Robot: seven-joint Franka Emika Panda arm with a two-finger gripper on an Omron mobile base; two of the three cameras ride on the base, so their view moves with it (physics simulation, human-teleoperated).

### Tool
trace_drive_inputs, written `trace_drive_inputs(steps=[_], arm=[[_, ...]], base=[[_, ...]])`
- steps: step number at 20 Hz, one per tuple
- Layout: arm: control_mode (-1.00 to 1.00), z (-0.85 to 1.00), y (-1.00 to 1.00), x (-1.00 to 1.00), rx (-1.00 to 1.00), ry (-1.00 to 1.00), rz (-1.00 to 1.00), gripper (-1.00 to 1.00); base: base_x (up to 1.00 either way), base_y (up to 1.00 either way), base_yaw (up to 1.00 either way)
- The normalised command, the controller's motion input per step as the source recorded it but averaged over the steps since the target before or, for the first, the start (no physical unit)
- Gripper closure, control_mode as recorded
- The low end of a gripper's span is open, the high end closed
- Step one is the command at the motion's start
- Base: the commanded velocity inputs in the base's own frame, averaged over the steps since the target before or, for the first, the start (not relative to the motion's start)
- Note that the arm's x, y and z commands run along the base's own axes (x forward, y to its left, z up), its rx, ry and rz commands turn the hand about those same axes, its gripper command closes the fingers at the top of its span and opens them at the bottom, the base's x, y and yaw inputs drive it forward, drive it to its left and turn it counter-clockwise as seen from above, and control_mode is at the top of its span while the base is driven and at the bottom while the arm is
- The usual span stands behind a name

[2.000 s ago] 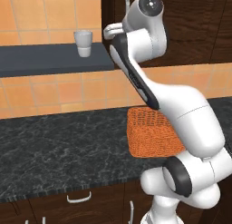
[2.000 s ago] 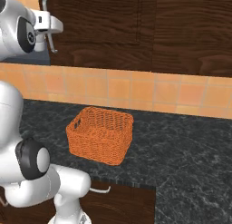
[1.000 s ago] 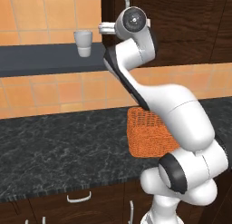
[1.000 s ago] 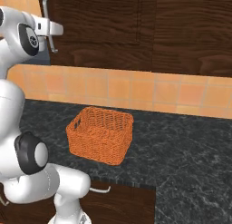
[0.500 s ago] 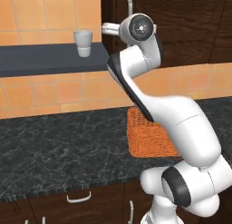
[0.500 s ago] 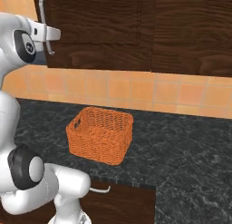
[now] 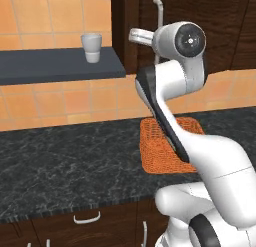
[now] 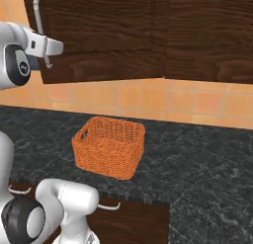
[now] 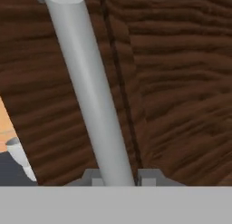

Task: Open the cabinet, pick up the bread from the cabinet and place it in the basket. Then move the basket to the dining counter.

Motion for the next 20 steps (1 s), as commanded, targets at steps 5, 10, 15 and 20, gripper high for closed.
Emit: trace_drive_inputs(steps=[5,10,15,20], arm=[[-1.0,0.04,-0.13,-1.0,0.1,0.0,0.03,1.0],[-1.0,0.02,-0.21,-1.0,0.05,0.0,0.01,1.0],[-1.0,0.0,-0.43,-1.0,0.02,0.0,0.0,1.0],[-1.0,0.0,-0.27,-0.97,0.0,0.0,0.0,-1.0]], base=[[0.0,0.0,0.0],[0.0,0.0,0.0],[0.0,0.0,0.0],[0.0,0.0,0.0]])
